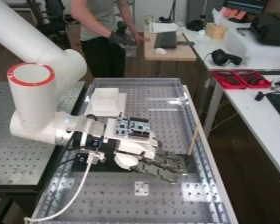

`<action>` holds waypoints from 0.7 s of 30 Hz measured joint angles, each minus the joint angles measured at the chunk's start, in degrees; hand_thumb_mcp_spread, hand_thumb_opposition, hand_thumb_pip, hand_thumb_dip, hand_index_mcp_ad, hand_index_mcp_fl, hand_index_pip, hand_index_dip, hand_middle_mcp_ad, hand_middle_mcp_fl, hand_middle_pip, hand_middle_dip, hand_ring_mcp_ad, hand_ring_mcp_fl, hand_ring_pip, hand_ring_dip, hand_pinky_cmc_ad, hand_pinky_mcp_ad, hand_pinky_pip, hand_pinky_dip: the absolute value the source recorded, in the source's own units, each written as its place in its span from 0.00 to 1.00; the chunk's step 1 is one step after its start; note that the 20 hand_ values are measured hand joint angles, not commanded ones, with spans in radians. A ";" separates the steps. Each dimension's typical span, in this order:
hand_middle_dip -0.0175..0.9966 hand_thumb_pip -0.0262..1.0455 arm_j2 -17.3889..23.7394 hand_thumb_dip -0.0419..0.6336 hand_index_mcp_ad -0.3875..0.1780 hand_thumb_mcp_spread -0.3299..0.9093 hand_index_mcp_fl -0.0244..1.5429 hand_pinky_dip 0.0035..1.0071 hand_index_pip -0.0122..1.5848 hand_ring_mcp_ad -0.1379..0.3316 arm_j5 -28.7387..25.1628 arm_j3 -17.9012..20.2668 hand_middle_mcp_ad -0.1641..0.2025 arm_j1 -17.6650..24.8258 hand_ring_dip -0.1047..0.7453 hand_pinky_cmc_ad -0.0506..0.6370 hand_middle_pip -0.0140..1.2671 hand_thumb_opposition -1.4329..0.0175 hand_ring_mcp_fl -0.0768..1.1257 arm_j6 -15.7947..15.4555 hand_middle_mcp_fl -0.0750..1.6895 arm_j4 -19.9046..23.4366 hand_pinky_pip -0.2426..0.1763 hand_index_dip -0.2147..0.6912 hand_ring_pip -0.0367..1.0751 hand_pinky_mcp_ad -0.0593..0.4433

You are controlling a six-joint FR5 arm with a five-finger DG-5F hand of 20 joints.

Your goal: Grab the pcb board and place it in the clear container

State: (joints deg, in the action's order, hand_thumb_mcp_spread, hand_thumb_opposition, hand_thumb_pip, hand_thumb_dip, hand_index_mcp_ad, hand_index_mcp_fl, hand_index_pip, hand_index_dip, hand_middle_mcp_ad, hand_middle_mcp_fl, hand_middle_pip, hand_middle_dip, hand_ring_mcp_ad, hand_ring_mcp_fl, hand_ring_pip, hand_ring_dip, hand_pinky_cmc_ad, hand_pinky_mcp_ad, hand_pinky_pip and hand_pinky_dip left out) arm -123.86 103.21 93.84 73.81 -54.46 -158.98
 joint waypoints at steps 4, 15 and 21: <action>0.20 0.39 -0.19 0.36 0.29 0.80 0.20 0.19 0.91 0.46 0.15 -0.15 0.55 -0.17 0.18 0.52 0.12 0.42 0.07 0.20 0.07 0.14 0.40 0.54 0.12 0.38; 0.20 0.40 -0.99 0.39 0.27 0.85 0.25 0.19 0.95 0.47 0.52 -0.93 0.55 -0.46 0.18 0.52 0.12 0.42 0.07 0.91 0.07 -0.09 0.40 0.53 0.12 0.38; 0.20 0.40 -0.96 0.39 0.27 0.85 0.25 0.19 0.95 0.49 0.42 -0.91 0.55 -0.51 0.18 0.52 0.12 0.41 0.08 1.22 0.07 -0.24 0.40 0.54 0.12 0.38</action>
State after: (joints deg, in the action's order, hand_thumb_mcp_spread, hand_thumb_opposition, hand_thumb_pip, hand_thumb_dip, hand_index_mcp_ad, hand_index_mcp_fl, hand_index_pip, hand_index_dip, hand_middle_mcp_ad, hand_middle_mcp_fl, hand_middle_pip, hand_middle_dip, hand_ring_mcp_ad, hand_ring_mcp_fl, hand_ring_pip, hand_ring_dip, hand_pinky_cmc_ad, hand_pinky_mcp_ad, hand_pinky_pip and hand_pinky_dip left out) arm -124.81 103.63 92.93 73.30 -53.24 -159.22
